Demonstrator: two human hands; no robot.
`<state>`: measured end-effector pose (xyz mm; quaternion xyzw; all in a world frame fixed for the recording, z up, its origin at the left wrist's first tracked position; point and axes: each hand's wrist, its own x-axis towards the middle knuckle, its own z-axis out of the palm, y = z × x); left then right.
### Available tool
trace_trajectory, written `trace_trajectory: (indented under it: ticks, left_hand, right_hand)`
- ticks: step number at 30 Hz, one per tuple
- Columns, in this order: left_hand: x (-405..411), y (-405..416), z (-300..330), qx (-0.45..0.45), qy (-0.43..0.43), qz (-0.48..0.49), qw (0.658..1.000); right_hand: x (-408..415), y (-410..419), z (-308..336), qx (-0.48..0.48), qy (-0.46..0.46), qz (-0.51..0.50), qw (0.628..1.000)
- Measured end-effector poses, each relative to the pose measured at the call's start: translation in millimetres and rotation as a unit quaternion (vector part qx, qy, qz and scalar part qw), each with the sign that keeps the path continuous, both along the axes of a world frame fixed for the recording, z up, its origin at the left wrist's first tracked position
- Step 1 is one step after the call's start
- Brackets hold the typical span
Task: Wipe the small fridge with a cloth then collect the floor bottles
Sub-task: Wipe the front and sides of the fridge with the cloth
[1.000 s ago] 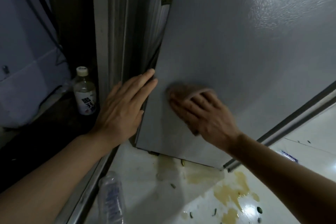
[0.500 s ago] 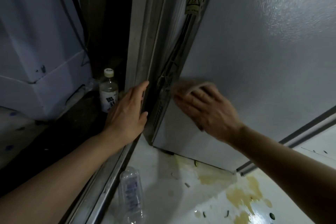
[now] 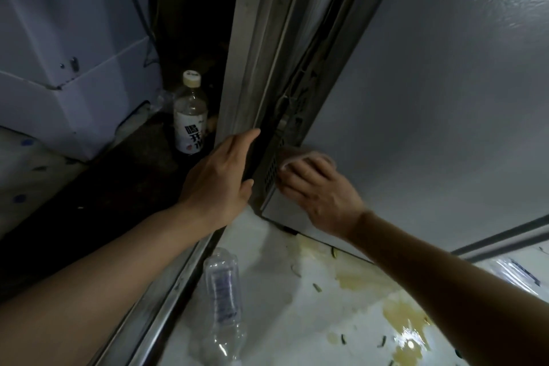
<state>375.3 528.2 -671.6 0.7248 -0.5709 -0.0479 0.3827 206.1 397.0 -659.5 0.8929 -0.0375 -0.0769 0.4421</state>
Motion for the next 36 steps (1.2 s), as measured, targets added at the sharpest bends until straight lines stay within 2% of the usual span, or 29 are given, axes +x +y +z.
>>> trace_trajectory:
  ticks: [5, 7, 9, 11, 14, 17, 19, 22, 24, 25, 27, 29, 31, 34, 36]
  left_hand:
    - [-12.0, -4.9, 3.2, -0.003, 0.005, -0.018, 1.0]
    - [-18.6, -9.8, 6.9, -0.005, 0.013, -0.03, 0.999]
    - [-25.4, -17.0, 12.0, -0.003, 0.03, -0.044, 0.999]
    - [-32.8, -27.0, 18.2, 0.003, 0.044, -0.051, 0.998]
    - [-47.6, -44.1, 27.6, 0.006, 0.076, -0.039, 0.996]
    - [-61.4, -52.1, 29.0, -0.005, 0.104, 0.001, 0.995]
    - [-66.1, -52.6, 27.0, -0.013, 0.105, 0.023, 0.994]
    - [-69.9, -54.2, 25.8, -0.022, 0.114, 0.036, 0.993]
    - [-71.7, -55.1, 24.8, -0.021, 0.116, 0.04, 0.992]
    - [-72.2, -54.7, 23.8, -0.02, 0.111, 0.046, 0.993]
    - [-72.3, -54.3, 22.1, -0.017, 0.095, 0.06, 0.993]
    - [-73.1, -55.2, 20.1, -0.016, 0.076, 0.075, 0.994]
    - [-74.6, -56.5, 17.3, -0.028, 0.057, 0.088, 0.994]
    - [-78.1, -60.0, 12.5, -0.045, 0.051, 0.104, 0.992]
    - [-79.4, -61.7, 9.8, -0.05, 0.049, 0.113, 0.991]
  right_hand:
    - [-18.8, 3.0, -37.2, 0.062, 0.136, -0.075, 0.986]
    - [-30.3, 2.1, -30.3, 0.066, 0.138, -0.094, 0.984]
    - [-48.0, 2.1, -8.5, 0.069, 0.074, -0.112, 0.989]
    - [-64.4, -2.0, 20.9, 0.031, -0.045, -0.088, 0.995]
    - [-80.3, -10.7, 48.6, 0.011, -0.217, -0.029, 0.976]
    - [-84.3, -16.9, 35.8, 0.014, -0.291, -0.028, 0.956]
    - [-91.8, -18.1, 10.2, 0.01, -0.242, -0.041, 0.969]
    - [-118.4, -19.4, -27.6, -0.006, -0.032, -0.07, 0.997]
    - [-131.2, -17.0, -31.9, -0.018, 0.023, -0.104, 0.994]
    - [-134.9, -17.7, -26.9, -0.028, 0.013, -0.091, 0.995]
    - [-140.0, -23.5, -7.1, -0.026, -0.083, -0.02, 0.996]
    - [-150.2, -33.5, 20.1, -0.023, -0.21, 0.039, 0.977]
    - [-161.7, -42.8, 38.0, -0.037, -0.295, 0.056, 0.953]
    - [-167.4, -44.4, 32.1, -0.008, -0.37, 0.036, 0.928]
    - [-171.0, -44.2, 11.3, 0.015, -0.348, 0.034, 0.937]
